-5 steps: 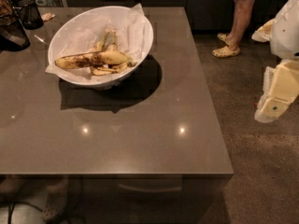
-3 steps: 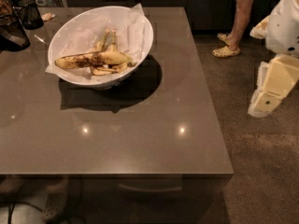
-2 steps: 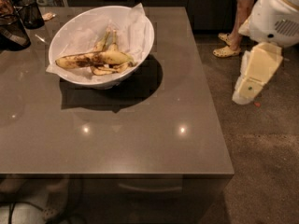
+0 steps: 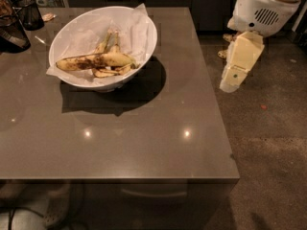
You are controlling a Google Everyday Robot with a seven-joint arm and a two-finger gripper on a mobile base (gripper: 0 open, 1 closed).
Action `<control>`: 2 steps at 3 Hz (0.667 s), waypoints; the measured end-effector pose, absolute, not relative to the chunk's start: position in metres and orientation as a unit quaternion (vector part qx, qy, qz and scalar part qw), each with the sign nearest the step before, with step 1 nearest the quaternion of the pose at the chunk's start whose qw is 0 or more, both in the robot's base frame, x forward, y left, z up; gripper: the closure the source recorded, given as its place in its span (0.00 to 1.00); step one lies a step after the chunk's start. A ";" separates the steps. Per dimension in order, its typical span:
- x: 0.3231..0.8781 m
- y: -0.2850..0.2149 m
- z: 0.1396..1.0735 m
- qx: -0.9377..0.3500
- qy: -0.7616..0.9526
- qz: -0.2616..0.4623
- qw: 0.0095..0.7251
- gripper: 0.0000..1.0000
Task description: Pick banana from white bowl
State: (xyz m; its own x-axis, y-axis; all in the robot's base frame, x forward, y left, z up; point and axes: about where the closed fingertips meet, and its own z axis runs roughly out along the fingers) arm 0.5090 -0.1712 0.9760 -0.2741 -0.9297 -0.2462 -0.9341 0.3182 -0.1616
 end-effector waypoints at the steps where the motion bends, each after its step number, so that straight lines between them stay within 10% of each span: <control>1: 0.509 -0.171 0.976 -0.584 0.798 0.008 0.149 0.00; 2: 0.526 -0.136 0.976 -0.613 0.779 0.009 0.132 0.00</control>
Offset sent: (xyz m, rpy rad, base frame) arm 0.0453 0.1133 -0.0029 -0.1137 0.1421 0.2480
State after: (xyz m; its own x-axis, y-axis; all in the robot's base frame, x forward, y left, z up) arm 0.5258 -0.1356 0.9759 -0.2129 -0.9529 -0.2161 -0.9577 0.2473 -0.1472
